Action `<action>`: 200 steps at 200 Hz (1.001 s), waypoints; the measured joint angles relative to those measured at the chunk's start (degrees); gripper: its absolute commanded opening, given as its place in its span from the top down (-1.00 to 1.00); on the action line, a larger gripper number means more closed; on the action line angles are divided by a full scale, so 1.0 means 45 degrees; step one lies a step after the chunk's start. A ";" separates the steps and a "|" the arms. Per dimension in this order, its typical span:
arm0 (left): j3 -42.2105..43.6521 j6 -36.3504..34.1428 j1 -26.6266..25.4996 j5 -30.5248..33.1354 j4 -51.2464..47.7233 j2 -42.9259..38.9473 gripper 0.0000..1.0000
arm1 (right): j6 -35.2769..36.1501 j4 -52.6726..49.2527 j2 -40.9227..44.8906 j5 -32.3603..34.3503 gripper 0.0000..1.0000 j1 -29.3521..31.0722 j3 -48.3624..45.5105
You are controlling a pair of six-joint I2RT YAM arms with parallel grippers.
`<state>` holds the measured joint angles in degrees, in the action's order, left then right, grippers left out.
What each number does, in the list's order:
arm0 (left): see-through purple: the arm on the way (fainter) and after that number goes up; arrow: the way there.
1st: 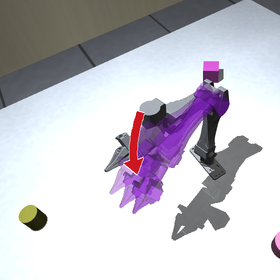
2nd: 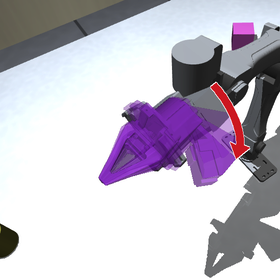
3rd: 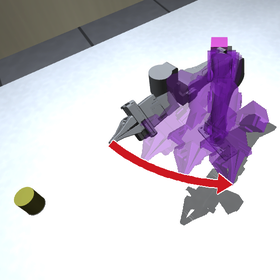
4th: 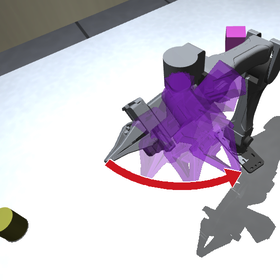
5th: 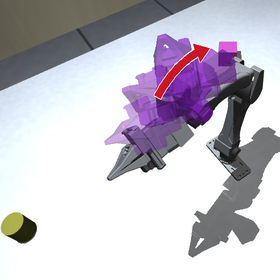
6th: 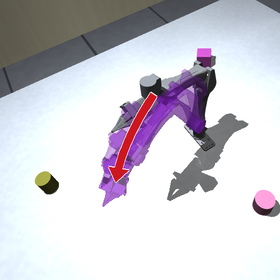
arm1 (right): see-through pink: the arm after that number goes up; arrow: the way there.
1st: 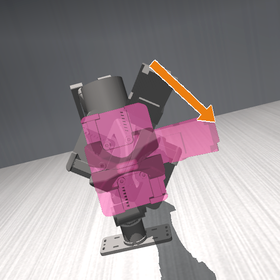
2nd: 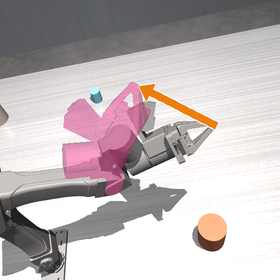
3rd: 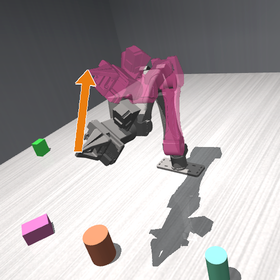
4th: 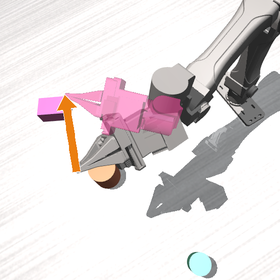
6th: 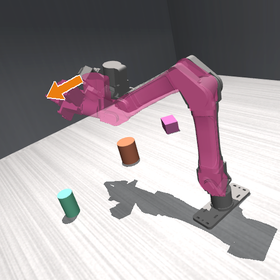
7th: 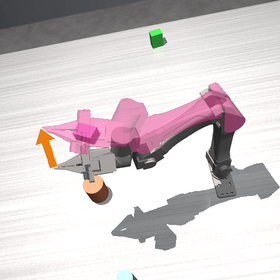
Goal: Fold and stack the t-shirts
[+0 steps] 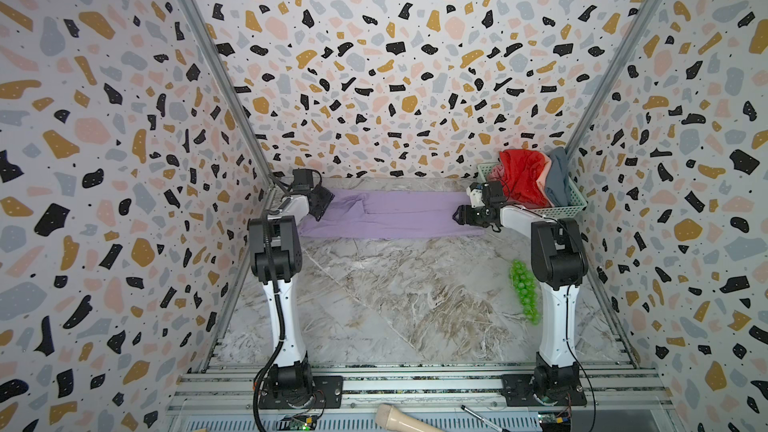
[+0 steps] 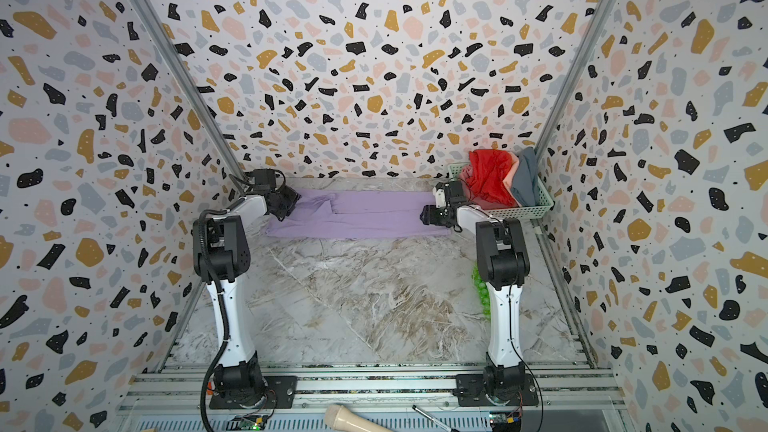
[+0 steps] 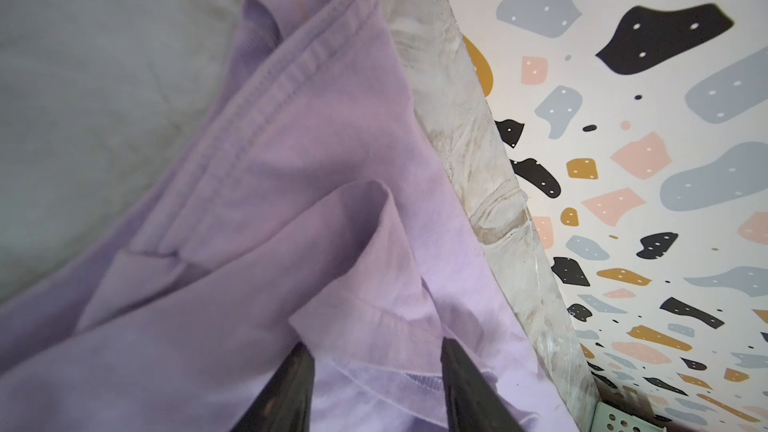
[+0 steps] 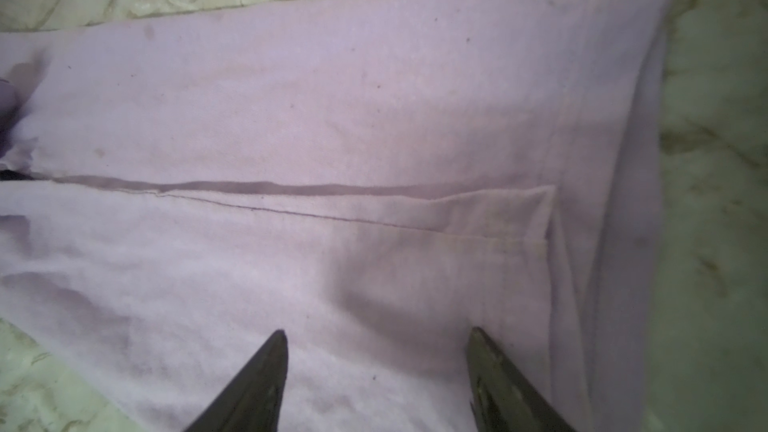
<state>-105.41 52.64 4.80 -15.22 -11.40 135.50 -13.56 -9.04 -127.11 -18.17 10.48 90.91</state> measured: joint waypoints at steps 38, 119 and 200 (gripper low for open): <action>-0.0840 0.0491 0.0000 -0.0578 0.0903 0.0831 0.02 | 0.0126 -0.0029 0.0000 0.0015 -0.37 0.0000 0.0000; -0.0209 0.2463 0.0000 -0.0967 0.4289 0.0471 -0.04 | 0.0223 -0.0102 0.0073 0.0185 -0.37 0.0019 -0.0005; 0.1928 0.0398 -0.1239 0.0505 0.1107 -0.1812 -0.09 | -0.0787 0.0695 0.0219 0.0126 -0.38 0.0058 0.0597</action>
<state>-96.73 54.43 -0.78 -12.95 -6.42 127.35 -17.10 -5.91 -126.13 -17.61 10.74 93.60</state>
